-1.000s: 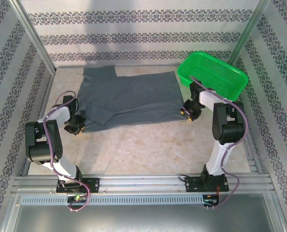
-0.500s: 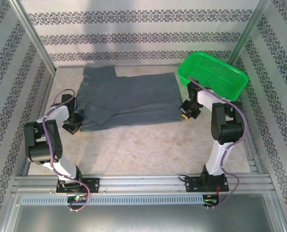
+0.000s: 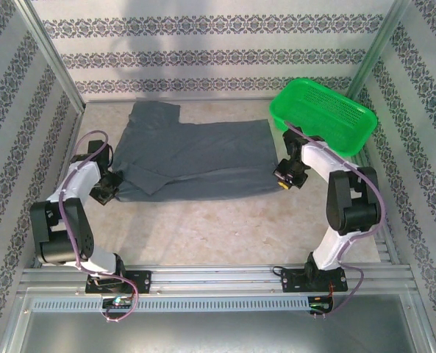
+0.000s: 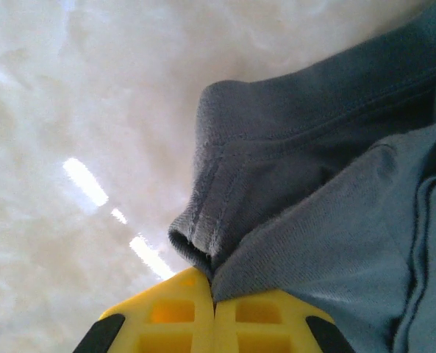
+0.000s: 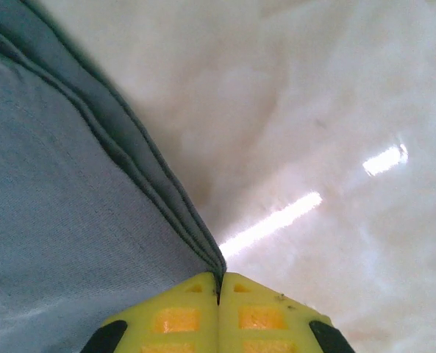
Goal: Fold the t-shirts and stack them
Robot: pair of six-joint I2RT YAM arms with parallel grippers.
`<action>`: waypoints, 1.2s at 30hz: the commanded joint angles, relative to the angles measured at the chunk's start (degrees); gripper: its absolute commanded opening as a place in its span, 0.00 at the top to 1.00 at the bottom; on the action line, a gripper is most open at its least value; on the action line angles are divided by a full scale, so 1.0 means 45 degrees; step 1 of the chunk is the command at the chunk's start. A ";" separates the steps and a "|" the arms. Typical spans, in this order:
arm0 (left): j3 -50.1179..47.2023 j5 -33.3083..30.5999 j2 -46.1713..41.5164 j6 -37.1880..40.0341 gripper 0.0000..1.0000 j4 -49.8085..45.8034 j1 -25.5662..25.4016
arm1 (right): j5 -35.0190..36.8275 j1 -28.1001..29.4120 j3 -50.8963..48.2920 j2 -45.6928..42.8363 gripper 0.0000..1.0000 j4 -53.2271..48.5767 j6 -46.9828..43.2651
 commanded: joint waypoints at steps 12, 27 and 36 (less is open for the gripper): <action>-0.2214 -0.1123 -0.0973 -0.0672 0.93 -0.0874 0.0133 | 0.0502 0.0637 -0.2783 -0.0788 1.00 -0.1106 0.0867; -0.1657 0.2823 -0.2612 -0.4016 0.45 -0.0529 -0.2430 | -0.2029 0.1833 -0.1894 -0.2859 0.47 0.3030 -0.1074; -0.3119 0.3878 -0.1529 -0.6790 0.46 0.1981 -0.4374 | -0.2912 0.2056 -0.1523 -0.2024 0.48 0.3482 -0.0836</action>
